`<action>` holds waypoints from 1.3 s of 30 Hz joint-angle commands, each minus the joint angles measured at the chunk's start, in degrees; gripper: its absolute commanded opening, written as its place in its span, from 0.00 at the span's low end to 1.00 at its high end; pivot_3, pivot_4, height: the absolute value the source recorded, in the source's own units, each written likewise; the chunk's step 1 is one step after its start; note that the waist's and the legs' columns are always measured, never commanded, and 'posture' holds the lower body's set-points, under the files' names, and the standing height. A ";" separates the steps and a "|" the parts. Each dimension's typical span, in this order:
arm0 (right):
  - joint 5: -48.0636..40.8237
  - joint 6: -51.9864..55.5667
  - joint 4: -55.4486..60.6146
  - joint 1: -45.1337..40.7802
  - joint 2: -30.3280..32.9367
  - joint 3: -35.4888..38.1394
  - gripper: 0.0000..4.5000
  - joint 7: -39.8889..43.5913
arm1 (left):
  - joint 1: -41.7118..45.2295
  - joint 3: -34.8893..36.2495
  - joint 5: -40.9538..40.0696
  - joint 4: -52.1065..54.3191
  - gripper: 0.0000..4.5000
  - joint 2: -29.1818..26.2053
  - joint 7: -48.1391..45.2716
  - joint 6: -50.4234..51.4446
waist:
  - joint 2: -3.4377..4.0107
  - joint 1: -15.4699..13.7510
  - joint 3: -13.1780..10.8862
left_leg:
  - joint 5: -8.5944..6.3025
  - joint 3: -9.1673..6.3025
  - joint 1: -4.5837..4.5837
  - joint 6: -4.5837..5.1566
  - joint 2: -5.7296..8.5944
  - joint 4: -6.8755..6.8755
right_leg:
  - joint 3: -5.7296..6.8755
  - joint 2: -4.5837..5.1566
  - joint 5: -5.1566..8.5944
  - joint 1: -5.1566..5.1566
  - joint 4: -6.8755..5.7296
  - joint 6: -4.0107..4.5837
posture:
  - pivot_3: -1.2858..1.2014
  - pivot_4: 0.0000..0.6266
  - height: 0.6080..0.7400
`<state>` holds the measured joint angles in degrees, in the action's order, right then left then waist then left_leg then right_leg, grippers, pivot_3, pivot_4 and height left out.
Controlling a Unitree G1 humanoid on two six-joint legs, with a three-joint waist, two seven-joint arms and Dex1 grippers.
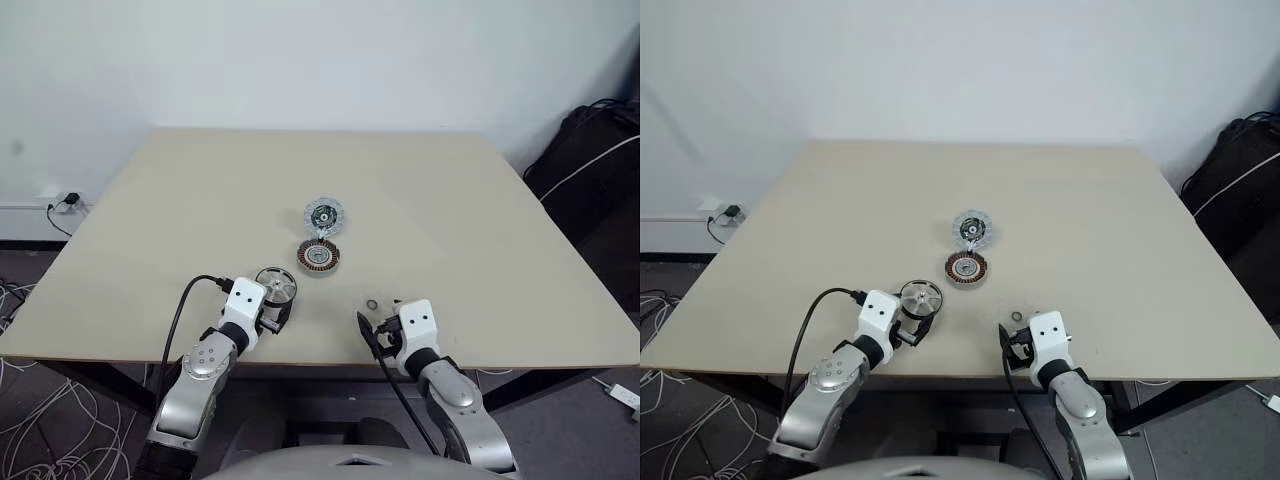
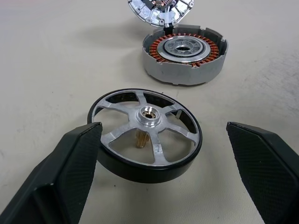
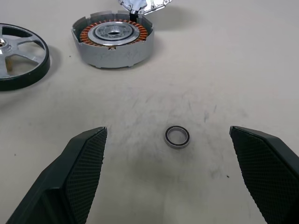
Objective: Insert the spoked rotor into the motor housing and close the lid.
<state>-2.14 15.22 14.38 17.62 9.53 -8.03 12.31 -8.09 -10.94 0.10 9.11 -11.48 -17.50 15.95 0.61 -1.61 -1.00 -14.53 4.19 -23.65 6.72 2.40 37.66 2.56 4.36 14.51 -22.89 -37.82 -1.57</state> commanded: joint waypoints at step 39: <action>-1.32 -2.80 -22.12 -10.55 -4.04 3.10 0.43 -1.04 | -0.21 0.26 0.03 1.29 1.00 0.11 1.06 -1.40 | 0.10 0.40 0.83 | 0.01 -0.01 0.12 -0.02 0.00 0.02 | 0.00 -0.02 -0.02 0.13 -0.04 0.02 | 0.52 0.00 1.00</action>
<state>-2.86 11.20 -7.69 5.91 5.82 -4.77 10.91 -8.90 -10.87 0.09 8.89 -11.43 -16.40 15.81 0.71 -1.22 -0.17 -14.52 4.18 -23.52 6.70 2.41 37.68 2.55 4.35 14.49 -22.77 -37.86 -1.55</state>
